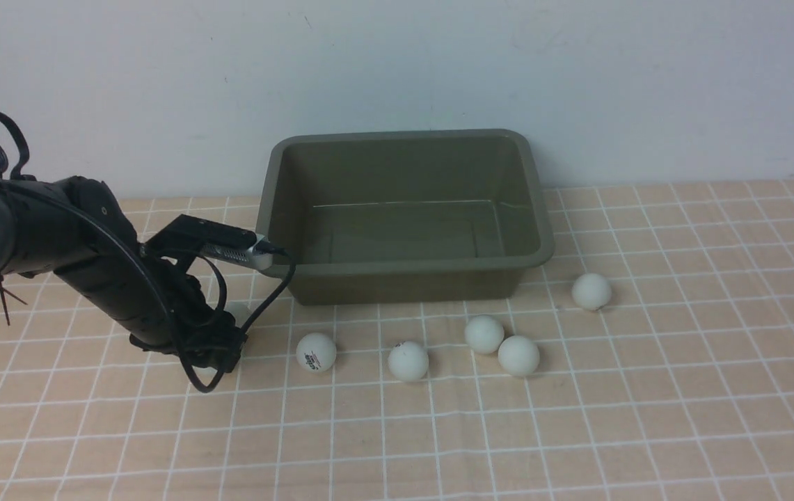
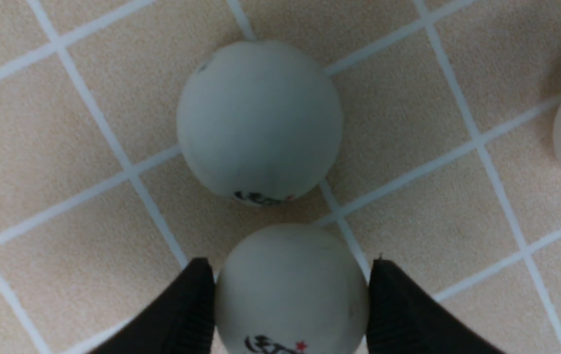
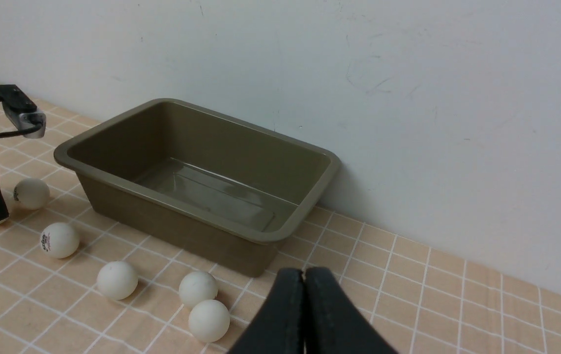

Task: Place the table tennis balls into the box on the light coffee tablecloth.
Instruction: 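Reach for and grasp a ping pong ball on the table beside the basket, then drop the ball into the bin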

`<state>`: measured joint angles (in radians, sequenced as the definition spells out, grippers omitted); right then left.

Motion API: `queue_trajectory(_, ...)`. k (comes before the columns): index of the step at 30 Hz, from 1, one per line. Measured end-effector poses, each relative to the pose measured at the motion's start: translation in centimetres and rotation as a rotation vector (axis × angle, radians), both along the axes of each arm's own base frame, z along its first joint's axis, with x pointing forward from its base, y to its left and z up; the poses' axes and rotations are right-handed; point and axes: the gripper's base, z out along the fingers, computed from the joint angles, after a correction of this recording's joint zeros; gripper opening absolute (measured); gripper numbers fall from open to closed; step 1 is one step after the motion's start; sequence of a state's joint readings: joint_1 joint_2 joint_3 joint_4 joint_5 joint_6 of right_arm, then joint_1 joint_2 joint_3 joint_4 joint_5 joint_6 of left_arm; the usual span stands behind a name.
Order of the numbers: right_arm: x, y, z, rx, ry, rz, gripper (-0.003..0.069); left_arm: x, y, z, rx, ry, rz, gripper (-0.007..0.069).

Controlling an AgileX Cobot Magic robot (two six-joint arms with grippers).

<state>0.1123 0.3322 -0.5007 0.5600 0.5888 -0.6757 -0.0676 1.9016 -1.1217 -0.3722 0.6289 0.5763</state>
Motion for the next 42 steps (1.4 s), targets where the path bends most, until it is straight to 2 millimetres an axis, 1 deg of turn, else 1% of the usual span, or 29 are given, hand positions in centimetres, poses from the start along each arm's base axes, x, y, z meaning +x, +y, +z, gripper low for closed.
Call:
queue_trajectory(4,0.0,0.0,0.0,0.000,0.000,0.000,-0.0014,-0.4,-0.4,0.8,-0.035,0.089,-0.032,0.0321)
queue_trajectory(6,0.0,0.0,0.0,0.000,-0.002,-0.001,-0.0014,-0.7,-1.0,2.1,-0.080,0.143,-0.059,0.0321)
queue_trajectory(8,0.0,0.0,0.1,0.002,-0.008,-0.005,-0.0014,-1.2,-1.9,4.4,-0.150,0.200,-0.120,0.0321)
queue_trajectory(9,0.0,0.0,0.1,0.003,-0.009,-0.006,-0.0014,-1.2,-2.2,5.4,-0.178,0.198,-0.135,0.0321)
queue_trajectory(10,0.1,-0.1,0.1,0.004,-0.015,-0.010,-0.0014,-1.2,-2.7,6.8,-0.228,0.209,-0.163,0.0321)
queue_trajectory(11,0.1,-0.1,0.2,0.005,-0.018,-0.011,-0.0014,-1.0,-3.0,7.5,-0.250,0.201,-0.174,0.0321)
queue_trajectory(13,0.1,-0.1,0.2,0.006,-0.022,-0.014,-0.0014,0.0,-3.6,9.8,-0.313,0.119,-0.206,0.0321)
queue_trajectory(14,0.1,-0.1,0.2,0.006,-0.022,-0.014,-0.0014,0.4,-3.7,10.4,-0.322,0.082,-0.216,0.0321)
queue_trajectory(15,0.1,-0.1,0.2,0.006,-0.022,-0.014,-0.0014,1.4,-3.9,11.6,-0.339,-0.001,-0.225,0.0321)
queue_trajectory(16,0.1,-0.1,0.2,0.006,-0.022,-0.014,-0.0014,2.2,-4.0,12.4,-0.346,-0.066,-0.226,0.0321)
queue_trajectory(17,0.1,-0.1,0.2,0.006,-0.022,-0.014,-0.0014,2.6,-4.0,12.7,-0.346,-0.097,-0.222,0.0321)
queue_trajectory(18,0.1,-0.1,0.2,0.006,-0.022,-0.014,-0.0014,3.8,-4.1,13.3,-0.346,-0.174,-0.217,0.0321)
queue_trajectory(19,0.1,-0.1,0.2,0.006,-0.022,-0.014,-0.0014,4.4,-4.1,13.7,-0.346,-0.205,-0.214,0.0321)
queue_trajectory(20,0.1,-0.1,0.2,0.006,-0.022,-0.014,-0.0014,5.6,-4.2,13.6,-0.340,-0.239,-0.212,0.0321)
queue_trajectory(22,0.1,-0.1,0.2,0.006,-0.022,-0.014,-0.0014,7.1,-4.2,13.0,-0.328,-0.259,-0.223,0.0321)
queue_trajectory(24,0.1,-0.1,0.2,0.006,-0.023,-0.014,-0.0014,8.1,-4.3,12.4,-0.321,-0.256,-0.231,0.0321)
queue_trajectory(25,0.1,-0.1,0.2,0.007,-0.024,-0.015,-0.0014,9.2,-4.4,11.3,-0.320,-0.231,-0.250,0.0321)
queue_trajectory(26,0.1,-0.1,0.2,0.007,-0.025,-0.015,-0.0014,9.6,-4.5,11.1,-0.322,-0.222,-0.260,0.0321)
queue_trajectory(28,0.1,-0.1,0.2,0.007,-0.026,-0.016,-0.0014,10.3,-4.7,9.9,-0.335,-0.145,-0.282,0.0329)
queue_trajectory(29,0.1,-0.1,0.2,0.007,-0.027,-0.016,-0.0014,10.5,-4.8,9.8,-0.342,-0.121,-0.276,0.0334)
queue_trajectory(32,0.1,-0.1,0.3,0.008,-0.027,-0.017,-0.0014,10.8,-4.8,11.0,-0.345,-0.095,-0.246,0.0340)
queue_trajectory(33,0.1,-0.1,0.3,0.008,-0.027,-0.017,-0.0014,11.1,-4.6,12.4,-0.332,-0.116,-0.214,0.0331)
queue_trajectory(35,0.1,-0.1,0.3,0.008,-0.027,-0.017,-0.0014,11.4,-4.2,14.3,-0.290,-0.156,-0.174,0.0322)
queue_trajectory(36,0.1,-0.1,0.3,0.008,-0.027,-0.017,-0.0014,11.5,-4.1,15.0,-0.282,-0.169,-0.148,0.0322)
queue_trajectory(37,0.1,-0.1,0.3,0.008,-0.027,-0.017,-0.0014,11.5,-3.9,16.2,-0.263,-0.196,-0.116,0.0322)
queue_trajectory(39,0.1,-0.1,0.3,0.008,-0.027,-0.017,-0.0014,11.5,-3.7,17.5,-0.261,-0.218,-0.067,0.0322)
queue_trajectory(40,0.1,-0.1,0.3,0.008,-0.027,-0.017,-0.0014,11.5,-3.9,18.0,-0.265,-0.233,-0.064,0.0322)
queue_trajectory(41,0.1,-0.1,0.3,0.008,-0.027,-0.017,-0.0014,11.5,-4.0,18.1,-0.266,-0.235,-0.065,0.0322)
queue_trajectory(42,0.1,-0.1,0.3,0.007,-0.028,-0.017,-0.0014,11.4,-4.6,18.2,-0.269,-0.239,-0.089,0.0322)
